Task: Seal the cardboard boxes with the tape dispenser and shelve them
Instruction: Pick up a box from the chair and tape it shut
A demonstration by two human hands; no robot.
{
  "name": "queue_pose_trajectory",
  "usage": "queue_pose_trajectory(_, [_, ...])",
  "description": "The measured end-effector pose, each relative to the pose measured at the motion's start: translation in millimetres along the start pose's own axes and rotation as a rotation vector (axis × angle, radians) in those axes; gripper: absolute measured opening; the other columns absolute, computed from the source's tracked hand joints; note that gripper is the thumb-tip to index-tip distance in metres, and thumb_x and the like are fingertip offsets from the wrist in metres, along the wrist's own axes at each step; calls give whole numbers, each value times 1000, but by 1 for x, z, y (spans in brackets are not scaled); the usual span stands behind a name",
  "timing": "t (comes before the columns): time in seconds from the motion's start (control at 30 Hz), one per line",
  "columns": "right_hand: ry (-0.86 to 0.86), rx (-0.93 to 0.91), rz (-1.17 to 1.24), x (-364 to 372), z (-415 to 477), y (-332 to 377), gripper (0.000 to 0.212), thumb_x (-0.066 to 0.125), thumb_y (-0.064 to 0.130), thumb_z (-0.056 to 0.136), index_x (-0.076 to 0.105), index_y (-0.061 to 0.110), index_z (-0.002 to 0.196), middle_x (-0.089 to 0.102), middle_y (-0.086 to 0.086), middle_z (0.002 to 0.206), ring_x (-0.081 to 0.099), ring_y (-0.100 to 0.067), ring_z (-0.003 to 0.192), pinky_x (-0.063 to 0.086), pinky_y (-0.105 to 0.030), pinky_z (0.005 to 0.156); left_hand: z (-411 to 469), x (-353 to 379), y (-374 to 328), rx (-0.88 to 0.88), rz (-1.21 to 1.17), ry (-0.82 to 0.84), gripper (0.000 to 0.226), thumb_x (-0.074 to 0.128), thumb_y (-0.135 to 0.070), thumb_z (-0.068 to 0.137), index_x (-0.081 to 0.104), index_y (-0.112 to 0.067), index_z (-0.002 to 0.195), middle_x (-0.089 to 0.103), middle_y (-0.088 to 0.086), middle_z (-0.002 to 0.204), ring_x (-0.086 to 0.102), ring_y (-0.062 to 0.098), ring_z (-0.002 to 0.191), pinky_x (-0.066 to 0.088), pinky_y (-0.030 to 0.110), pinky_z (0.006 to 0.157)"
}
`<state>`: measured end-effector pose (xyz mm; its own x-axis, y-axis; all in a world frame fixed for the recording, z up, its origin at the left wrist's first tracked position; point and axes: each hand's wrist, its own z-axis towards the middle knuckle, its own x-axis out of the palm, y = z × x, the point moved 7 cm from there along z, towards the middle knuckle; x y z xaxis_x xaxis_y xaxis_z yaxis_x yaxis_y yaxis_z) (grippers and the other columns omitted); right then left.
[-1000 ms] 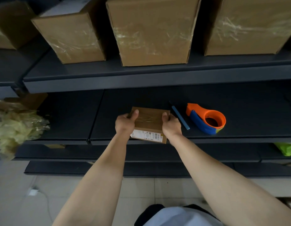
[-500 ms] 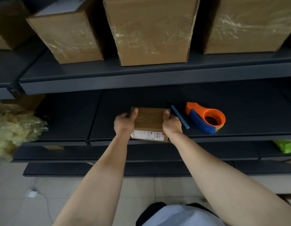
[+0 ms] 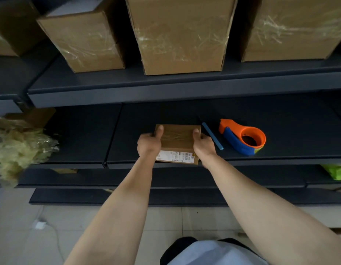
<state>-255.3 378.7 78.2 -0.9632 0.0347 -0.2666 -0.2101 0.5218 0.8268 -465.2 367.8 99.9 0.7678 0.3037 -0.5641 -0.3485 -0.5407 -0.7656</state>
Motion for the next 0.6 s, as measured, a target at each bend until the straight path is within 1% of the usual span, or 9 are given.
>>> queue_pose_trajectory(0.07, [19, 31, 14, 0, 0, 0, 61, 34, 57, 96, 47, 14, 136, 60, -11, 119, 60, -25, 100, 48, -36, 83, -3, -2, -1, -23, -19, -2, 58, 48, -71, 81, 57, -15, 76, 60, -1, 71, 56, 12, 59, 39, 25, 49])
queue_pose_trajectory(0.13, [29, 51, 23, 3, -2, 3, 65, 45, 65, 88, 50, 14, 127, 62, -8, 106, 63, -21, 85, 51, -32, 70, -8, 6, -9, 45, 148, 53, 74, 49, -81, 70, 57, -11, 89, 63, 1, 85, 61, 17, 74, 44, 28, 57])
queue_pose_trajectory(0.2, [0, 32, -25, 6, -5, 7, 69, 56, 67, 80, 48, 15, 124, 57, -1, 97, 56, -12, 70, 44, -26, 53, -13, 12, -15, 90, 267, 74, 90, 55, -84, 61, 52, -10, 111, 60, 4, 102, 61, 24, 94, 47, 32, 69])
queue_pose_trajectory(0.27, [-41, 9, -59, 6, -6, 8, 64, 52, 63, 86, 49, 12, 125, 53, 2, 93, 49, -8, 64, 36, -23, 49, -12, 13, -15, 105, 260, 60, 83, 58, -80, 64, 53, -12, 111, 61, 3, 102, 60, 23, 93, 46, 32, 69])
queue_pose_trajectory(0.3, [-47, 7, -60, 5, -6, 7, 60, 45, 61, 91, 51, 11, 123, 55, 1, 92, 52, -10, 65, 37, -24, 49, -11, 12, -15, 112, 229, 52, 73, 57, -77, 68, 57, -14, 105, 63, 1, 96, 61, 21, 88, 47, 31, 68])
queue_pose_trajectory(0.37, [-46, 36, -32, 0, -6, 4, 60, 33, 60, 95, 53, 11, 122, 61, -6, 97, 61, -18, 76, 47, -30, 58, -8, 9, -9, 87, 102, 33, 57, 55, -72, 76, 60, -18, 91, 63, -3, 84, 61, 15, 78, 47, 29, 65])
queue_pose_trajectory(0.47, [-30, 83, 22, -3, -8, 0, 63, 29, 61, 95, 48, 11, 127, 61, -11, 107, 63, -24, 90, 54, -40, 80, -7, 5, 1, 16, -60, -11, 48, 50, -65, 85, 58, -19, 93, 54, -10, 71, 51, 6, 62, 37, 22, 51])
queue_pose_trajectory(0.53, [-29, 75, 37, -3, -9, 2, 62, 28, 59, 96, 46, 10, 130, 60, -9, 105, 62, -24, 91, 53, -40, 83, -7, 5, 3, -2, -106, -15, 49, 45, -61, 89, 60, -15, 88, 57, -7, 69, 53, 9, 59, 37, 23, 49])
queue_pose_trajectory(0.6, [-36, 75, 34, -4, -10, 4, 61, 28, 56, 98, 46, 9, 132, 60, -10, 107, 62, -25, 93, 52, -39, 83, -5, 5, 0, 3, -116, -5, 45, 43, -57, 92, 59, -17, 78, 59, -3, 68, 55, 11, 57, 40, 25, 49])
